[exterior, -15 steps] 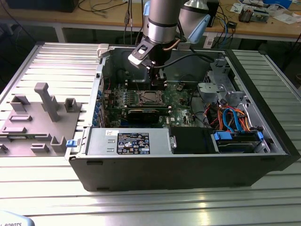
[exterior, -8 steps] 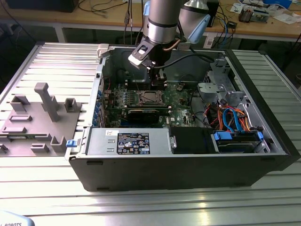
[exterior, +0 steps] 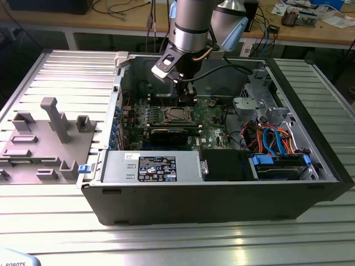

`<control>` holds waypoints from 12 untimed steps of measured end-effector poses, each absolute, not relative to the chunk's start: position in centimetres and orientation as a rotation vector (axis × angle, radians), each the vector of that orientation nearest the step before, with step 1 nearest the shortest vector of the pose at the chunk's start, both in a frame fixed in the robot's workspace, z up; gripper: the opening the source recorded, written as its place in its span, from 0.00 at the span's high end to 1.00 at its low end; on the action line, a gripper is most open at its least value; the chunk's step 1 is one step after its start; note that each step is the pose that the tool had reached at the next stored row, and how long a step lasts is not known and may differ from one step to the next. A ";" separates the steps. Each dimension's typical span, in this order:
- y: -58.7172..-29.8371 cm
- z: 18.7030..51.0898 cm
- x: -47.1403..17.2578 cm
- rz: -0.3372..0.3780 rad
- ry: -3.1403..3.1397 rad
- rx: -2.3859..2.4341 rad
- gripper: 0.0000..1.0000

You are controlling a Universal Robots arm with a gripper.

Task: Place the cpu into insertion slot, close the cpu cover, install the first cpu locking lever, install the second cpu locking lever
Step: 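Install the first cpu locking lever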

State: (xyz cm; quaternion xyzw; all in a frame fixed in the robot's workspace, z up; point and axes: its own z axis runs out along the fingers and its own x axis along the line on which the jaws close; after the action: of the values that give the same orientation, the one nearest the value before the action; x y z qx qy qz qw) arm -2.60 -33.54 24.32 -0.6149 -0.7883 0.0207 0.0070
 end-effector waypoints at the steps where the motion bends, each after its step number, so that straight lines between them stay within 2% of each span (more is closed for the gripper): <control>1: -33.5 24.1 -2.6 0.065 -2.466 -1.923 0.89; 12: -33.5 23.8 -2.6 0.065 -2.466 -1.923 0.89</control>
State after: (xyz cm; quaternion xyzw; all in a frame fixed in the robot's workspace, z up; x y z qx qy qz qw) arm -2.59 -33.54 23.83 -0.6148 -0.7884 0.0207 0.0070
